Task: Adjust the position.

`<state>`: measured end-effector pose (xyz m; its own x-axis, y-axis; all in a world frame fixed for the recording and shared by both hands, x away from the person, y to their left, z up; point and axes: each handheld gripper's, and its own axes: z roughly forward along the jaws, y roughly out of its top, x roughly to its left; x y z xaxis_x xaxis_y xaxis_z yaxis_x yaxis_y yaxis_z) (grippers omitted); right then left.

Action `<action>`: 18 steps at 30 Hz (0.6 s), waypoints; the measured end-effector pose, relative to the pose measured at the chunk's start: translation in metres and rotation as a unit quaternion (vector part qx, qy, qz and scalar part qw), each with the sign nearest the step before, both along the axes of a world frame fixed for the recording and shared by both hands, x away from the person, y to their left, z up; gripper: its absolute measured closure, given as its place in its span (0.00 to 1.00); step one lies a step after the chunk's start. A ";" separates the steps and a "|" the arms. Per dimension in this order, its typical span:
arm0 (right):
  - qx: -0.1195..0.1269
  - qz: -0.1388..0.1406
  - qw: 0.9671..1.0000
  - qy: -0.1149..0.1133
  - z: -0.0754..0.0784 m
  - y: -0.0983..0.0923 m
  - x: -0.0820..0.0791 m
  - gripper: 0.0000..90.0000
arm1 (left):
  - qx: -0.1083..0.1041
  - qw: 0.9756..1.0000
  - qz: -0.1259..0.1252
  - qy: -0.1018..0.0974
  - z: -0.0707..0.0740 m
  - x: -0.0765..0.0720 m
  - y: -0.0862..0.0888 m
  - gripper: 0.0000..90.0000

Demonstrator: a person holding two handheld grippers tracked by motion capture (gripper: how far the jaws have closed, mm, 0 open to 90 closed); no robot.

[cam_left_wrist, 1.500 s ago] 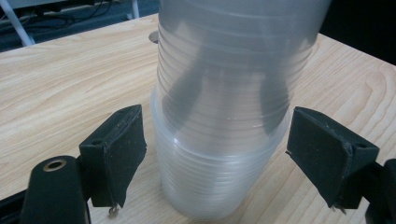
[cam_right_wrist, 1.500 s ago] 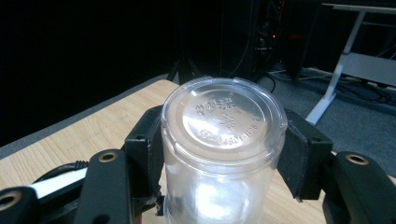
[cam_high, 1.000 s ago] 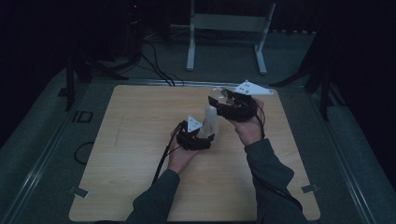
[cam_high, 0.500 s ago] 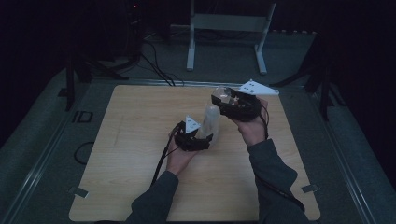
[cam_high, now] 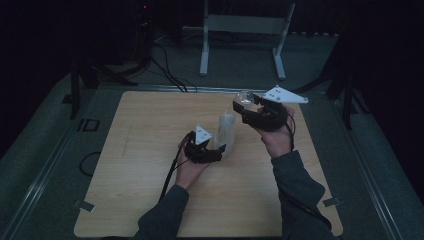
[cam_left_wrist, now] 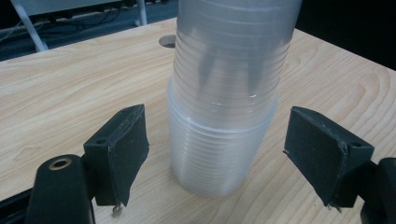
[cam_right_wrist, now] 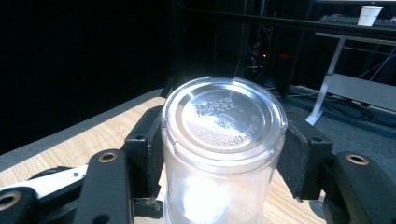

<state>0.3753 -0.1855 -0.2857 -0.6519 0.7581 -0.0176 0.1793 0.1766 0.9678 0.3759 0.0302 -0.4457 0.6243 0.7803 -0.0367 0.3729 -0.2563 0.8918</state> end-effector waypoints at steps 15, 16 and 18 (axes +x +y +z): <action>0.006 -0.026 1.000 0.008 -0.008 -0.029 -0.006 0.45 | -0.008 1.000 -0.006 -0.001 0.001 -0.013 0.010 0.25; 0.006 -0.028 1.000 0.009 -0.009 -0.031 -0.007 0.45 | -0.008 1.000 -0.006 -0.001 0.001 -0.013 0.010 0.25; 0.005 -0.031 0.999 0.011 -0.011 -0.035 -0.008 0.45 | -0.009 1.000 -0.010 -0.004 0.002 -0.015 0.010 0.25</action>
